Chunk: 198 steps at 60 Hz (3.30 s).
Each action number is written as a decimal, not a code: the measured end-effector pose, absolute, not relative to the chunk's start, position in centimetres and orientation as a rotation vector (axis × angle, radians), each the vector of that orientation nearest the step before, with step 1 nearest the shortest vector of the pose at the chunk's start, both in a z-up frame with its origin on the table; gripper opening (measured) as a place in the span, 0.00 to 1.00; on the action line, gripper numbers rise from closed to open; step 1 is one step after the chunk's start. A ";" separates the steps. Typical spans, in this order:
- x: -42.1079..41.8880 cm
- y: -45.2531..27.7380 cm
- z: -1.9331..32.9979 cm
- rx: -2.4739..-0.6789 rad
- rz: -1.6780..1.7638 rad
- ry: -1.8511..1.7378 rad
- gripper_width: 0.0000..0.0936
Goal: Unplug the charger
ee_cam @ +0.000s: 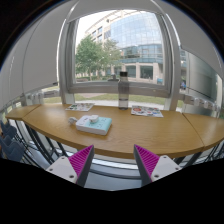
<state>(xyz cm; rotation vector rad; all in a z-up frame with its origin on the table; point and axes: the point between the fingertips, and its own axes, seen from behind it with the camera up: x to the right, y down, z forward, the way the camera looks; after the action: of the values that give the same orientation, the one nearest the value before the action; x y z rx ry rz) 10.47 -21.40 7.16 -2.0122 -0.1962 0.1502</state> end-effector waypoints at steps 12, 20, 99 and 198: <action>1.4 -14.8 4.6 -2.019 0.204 -0.199 0.84; -2.0 -8.9 3.9 -2.017 0.163 -0.129 0.85; 22.6 -1.2 7.0 -1.973 -0.083 0.295 0.17; -0.7 -21.5 8.9 -1.961 0.021 0.014 0.84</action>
<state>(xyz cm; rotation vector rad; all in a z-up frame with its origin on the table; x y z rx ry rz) -0.69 -21.48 8.93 -1.9606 0.0137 0.0211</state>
